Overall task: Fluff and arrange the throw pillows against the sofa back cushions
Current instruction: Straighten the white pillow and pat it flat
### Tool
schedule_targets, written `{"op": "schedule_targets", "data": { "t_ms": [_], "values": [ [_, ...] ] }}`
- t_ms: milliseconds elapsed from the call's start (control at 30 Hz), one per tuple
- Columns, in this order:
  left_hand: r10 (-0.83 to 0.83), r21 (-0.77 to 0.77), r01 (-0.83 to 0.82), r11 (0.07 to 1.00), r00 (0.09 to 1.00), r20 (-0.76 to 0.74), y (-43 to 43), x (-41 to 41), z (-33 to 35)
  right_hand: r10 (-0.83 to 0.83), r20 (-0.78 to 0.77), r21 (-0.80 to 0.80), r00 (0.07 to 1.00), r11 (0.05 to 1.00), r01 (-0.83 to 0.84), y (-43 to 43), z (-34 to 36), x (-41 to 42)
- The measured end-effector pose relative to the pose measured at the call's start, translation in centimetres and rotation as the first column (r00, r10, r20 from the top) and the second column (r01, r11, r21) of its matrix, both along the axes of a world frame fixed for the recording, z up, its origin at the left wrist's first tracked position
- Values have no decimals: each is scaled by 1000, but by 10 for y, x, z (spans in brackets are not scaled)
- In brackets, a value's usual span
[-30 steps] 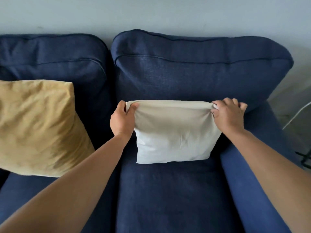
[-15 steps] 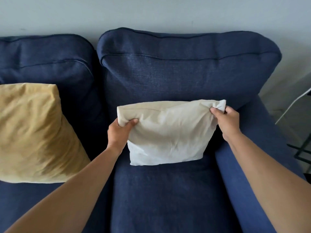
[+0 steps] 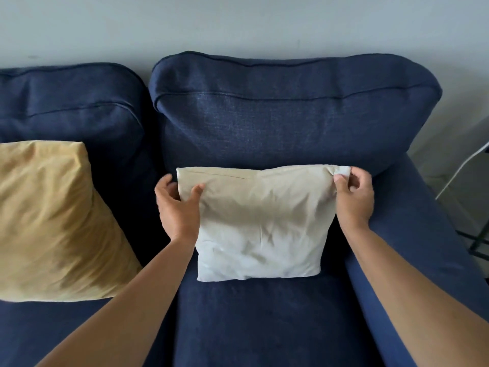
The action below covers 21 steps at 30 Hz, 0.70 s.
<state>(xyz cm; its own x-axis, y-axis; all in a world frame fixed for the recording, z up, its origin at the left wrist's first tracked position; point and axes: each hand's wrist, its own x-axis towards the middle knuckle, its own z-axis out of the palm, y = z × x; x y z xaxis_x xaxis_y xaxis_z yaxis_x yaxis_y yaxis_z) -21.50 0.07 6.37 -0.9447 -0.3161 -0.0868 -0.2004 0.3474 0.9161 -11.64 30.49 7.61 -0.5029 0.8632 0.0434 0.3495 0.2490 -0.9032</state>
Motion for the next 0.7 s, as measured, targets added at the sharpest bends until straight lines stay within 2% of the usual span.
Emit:
{"op": "schedule_targets", "data": {
  "t_ms": [67,100,167,233,267,333,400,467,500,567,633,700],
  "values": [
    [-70,-264,-3,965,962,-264,8,3,5,31,-6,286,1000,958,-28,-16,3,-5],
    [-177,-391,23,920,915,-362,15,7,7,88,23,438,996,894,-89,-27,2,-8],
    [-460,-588,152,794,782,-420,33,16,7,254,171,607,952,734,-305,-56,-6,-15],
    [-690,-731,300,613,654,-310,47,22,-6,388,359,634,849,566,-527,-81,-21,-21],
    [-754,-786,350,510,621,-213,51,22,-15,405,445,642,798,477,-600,-89,-32,-24],
    [-772,-837,429,340,635,12,48,12,-32,352,572,665,741,330,-670,-92,-51,-29],
    [-674,-847,465,257,714,188,36,-7,-46,272,631,651,727,324,-686,-76,-63,-34],
    [-542,-860,448,246,799,261,18,-25,-56,182,653,629,735,411,-660,-47,-71,-35],
    [-490,-864,429,264,831,263,9,-31,-58,140,652,613,745,482,-626,-31,-73,-34],
    [-464,-861,355,364,871,163,-3,-33,-57,67,615,595,786,614,-519,-10,-70,-30],
    [-553,-837,299,458,833,-5,-4,-21,-55,44,558,618,829,645,-450,-12,-67,-24],
    [-710,-848,309,432,695,-109,8,5,-58,150,515,667,844,548,-505,-34,-71,-16]
  ]
}}
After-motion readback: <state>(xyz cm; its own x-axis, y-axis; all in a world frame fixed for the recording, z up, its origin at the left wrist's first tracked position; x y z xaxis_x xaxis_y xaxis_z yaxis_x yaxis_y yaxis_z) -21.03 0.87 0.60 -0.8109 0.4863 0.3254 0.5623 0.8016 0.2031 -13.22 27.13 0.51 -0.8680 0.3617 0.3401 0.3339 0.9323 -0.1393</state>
